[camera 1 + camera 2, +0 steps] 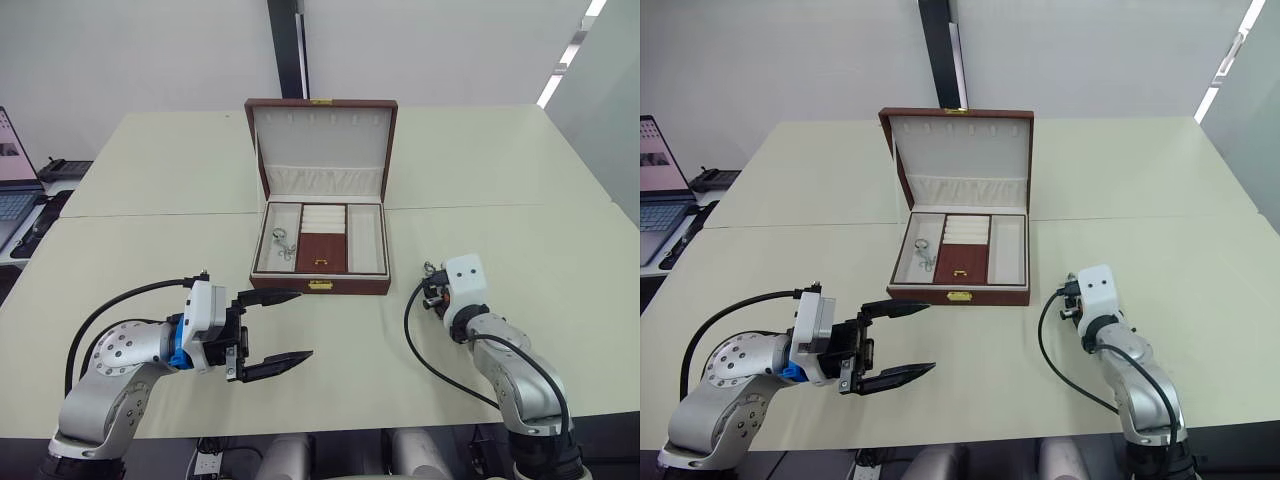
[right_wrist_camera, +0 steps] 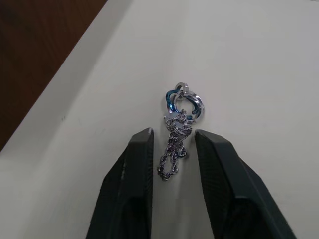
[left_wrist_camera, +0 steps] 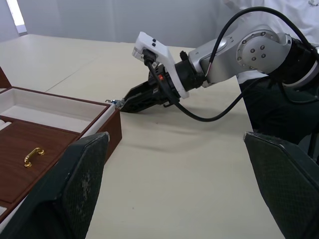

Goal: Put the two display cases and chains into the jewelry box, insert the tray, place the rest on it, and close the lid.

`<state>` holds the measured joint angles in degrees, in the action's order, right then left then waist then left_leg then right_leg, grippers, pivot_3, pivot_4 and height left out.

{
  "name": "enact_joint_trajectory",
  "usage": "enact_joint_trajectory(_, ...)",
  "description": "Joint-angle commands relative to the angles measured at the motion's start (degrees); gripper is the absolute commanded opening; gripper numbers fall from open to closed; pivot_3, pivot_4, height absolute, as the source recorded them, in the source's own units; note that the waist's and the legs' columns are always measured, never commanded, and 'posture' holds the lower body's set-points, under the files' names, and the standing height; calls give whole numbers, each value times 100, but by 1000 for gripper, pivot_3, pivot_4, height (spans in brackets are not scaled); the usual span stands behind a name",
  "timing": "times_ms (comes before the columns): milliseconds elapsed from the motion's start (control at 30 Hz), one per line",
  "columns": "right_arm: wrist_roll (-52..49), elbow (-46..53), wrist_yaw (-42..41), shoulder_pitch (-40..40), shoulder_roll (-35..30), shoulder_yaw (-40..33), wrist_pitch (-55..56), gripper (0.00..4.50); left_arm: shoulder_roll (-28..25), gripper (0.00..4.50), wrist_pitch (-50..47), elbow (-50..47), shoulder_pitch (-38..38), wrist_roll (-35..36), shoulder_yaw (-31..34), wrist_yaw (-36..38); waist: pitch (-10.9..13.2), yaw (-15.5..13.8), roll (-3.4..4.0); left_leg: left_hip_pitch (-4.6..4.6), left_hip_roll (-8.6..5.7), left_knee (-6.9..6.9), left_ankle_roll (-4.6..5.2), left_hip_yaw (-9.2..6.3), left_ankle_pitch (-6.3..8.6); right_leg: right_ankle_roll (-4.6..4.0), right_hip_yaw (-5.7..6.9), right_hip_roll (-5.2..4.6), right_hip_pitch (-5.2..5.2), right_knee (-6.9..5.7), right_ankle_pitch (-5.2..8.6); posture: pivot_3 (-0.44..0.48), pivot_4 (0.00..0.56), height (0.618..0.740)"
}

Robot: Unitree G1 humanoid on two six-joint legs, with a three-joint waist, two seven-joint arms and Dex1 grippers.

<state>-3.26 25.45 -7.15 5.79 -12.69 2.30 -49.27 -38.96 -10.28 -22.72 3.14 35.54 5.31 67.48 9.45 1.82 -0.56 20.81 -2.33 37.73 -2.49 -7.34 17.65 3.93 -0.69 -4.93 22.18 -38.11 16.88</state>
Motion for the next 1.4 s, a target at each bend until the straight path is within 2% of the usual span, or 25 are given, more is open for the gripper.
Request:
enact_joint_trajectory(33, 67, -60, 42, -20, -25, -18, -54, 483, 5, 4500, 94, -189, 19, 41, 108, -52, 0, 1, -1, 0, 0, 0, 0, 0, 0, 0, 0, 0, 0, 0, 0, 0, 150, 740)
enact_joint_trajectory(100, 67, -68, 43, -8, -35, -20, -53, 66, -10, 4500, 108, -184, 28, 41, 100, -60, -2, 1, -1, 0, 0, 0, 0, 0, 0, 0, 0, 0, 0, 0, 0, 0, 150, 740)
enact_joint_trajectory(133, 67, -72, 41, -1, -38, -24, -53, 27, -19, 4500, 109, -183, 29, 40, 96, -61, -2, 2, -1, 0, 0, 0, 0, 0, 0, 0, 0, 0, 0, 0, 0, 0, 150, 740)
enact_joint_trajectory(533, 101, 126, -16, -24, -168, -78, 112, 27, -78, 4500, 14, -176, -18, 106, 162, -109, -2, 2, -1, 0, 0, 0, 0, 0, 0, 0, 0, 0, 0, 0, 0, 0, 150, 740)
enact_joint_trajectory(1033, 83, 891, -360, -9, -924, -167, -13, 27, -142, 4500, -182, -390, 1, 234, 255, -241, -1, 0, 1, 1, 0, 0, 1, 2, 0, 0, -1, 0, 0, 0, 0, 0, 150, 740)
enact_joint_trajectory(1400, -340, 1445, -886, 1021, -1490, -547, -767, 27, -137, 4500, -247, -474, 97, 264, 326, -416, 0, -2, 2, 2, 0, 0, 1, 0, 1, 0, 2, 1, -1, 2, 0, 0, 150, 740)
